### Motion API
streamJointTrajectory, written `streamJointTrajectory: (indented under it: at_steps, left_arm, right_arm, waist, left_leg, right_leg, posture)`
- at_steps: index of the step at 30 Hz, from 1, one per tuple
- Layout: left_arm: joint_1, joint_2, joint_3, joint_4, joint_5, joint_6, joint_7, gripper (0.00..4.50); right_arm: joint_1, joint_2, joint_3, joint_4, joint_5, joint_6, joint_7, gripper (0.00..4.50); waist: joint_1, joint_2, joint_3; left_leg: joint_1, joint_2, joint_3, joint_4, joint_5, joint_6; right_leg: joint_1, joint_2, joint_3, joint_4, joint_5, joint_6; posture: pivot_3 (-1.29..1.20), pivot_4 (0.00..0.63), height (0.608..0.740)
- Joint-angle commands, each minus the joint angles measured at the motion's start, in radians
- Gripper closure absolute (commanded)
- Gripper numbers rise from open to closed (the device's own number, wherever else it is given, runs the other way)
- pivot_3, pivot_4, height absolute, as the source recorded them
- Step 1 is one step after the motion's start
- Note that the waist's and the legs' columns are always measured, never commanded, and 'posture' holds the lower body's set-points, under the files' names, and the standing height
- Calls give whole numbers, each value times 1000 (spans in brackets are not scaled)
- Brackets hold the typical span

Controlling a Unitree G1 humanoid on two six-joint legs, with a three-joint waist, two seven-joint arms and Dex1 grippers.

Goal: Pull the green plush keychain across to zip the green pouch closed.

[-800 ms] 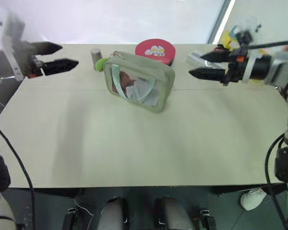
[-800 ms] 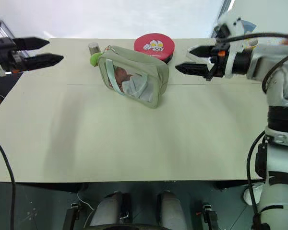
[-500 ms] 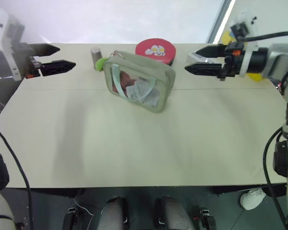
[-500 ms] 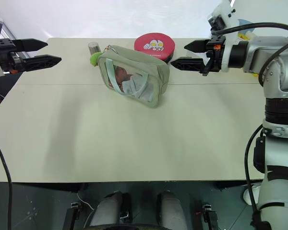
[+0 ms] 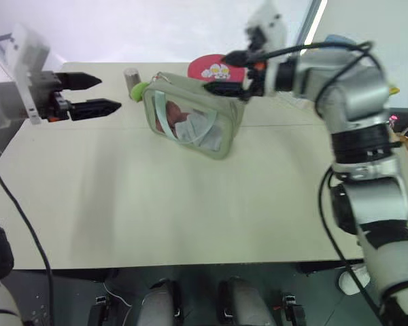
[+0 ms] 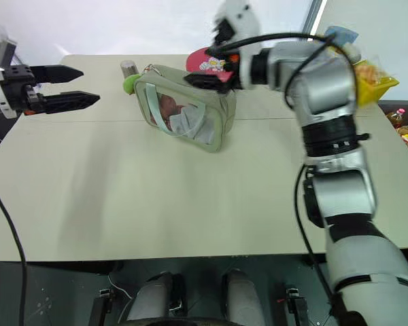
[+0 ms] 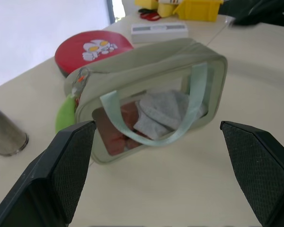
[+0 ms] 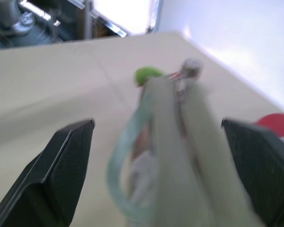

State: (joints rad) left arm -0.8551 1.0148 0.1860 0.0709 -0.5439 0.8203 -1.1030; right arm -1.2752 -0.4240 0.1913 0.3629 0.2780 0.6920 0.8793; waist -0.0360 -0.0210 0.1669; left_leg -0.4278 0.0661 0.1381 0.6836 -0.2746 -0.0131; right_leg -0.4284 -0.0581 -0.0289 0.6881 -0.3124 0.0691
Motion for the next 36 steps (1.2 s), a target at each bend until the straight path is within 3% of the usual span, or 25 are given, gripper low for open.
streamJointTrajectory:
  at_steps: [1,5,8,15,24,27,36]
  left_arm:
    - [41,-5,60,-84,-29,23,56,1]
    - [95,-10,111,-171,-74,74,116,1]
    - [130,-14,138,-212,-95,96,157,0]
    - [179,-11,184,-244,-130,115,213,0]
    - [222,60,228,-213,-132,98,204,0]
    - [230,65,227,-212,-136,93,202,0]
    - [240,50,195,-226,-142,83,205,0]
  right_arm:
    - [-22,35,47,95,-96,-134,-22,37]
    - [-29,58,118,237,-206,-294,-12,37]
    - [-35,64,118,280,-227,-340,18,863]
    - [-30,62,117,303,-265,-441,97,4450]
    - [-13,-54,59,296,-251,-723,273,4450]
    - [16,-66,32,261,-217,-709,321,4450]
    - [239,-46,49,-112,-172,-493,330,4450]
  waist:
    - [0,0,0]
    - [-2,-1,0]
    - [-6,-1,0]
    - [-10,-1,0]
    - [-7,-1,1]
    - [-7,-1,1]
    - [-10,-1,1]
  left_leg:
    - [0,0,0,0,0,0]
    - [0,-1,0,1,0,0]
    - [0,-1,0,0,0,0]
    - [1,0,0,0,0,0]
    - [1,0,0,0,0,0]
    - [1,-1,0,0,0,0]
    - [2,0,0,0,0,-1]
  right_leg:
    - [0,0,0,0,0,0]
    - [0,-1,0,0,0,0]
    - [0,-1,0,0,0,0]
    - [0,-1,0,1,0,0]
    - [0,-1,-1,0,0,0]
    - [1,-1,-1,0,0,0]
    - [1,-1,0,1,0,0]
  posture:
    - [0,150,740]
    - [0,150,740]
    - [0,150,740]
    - [0,150,740]
    - [0,150,740]
    - [0,150,740]
    - [0,150,740]
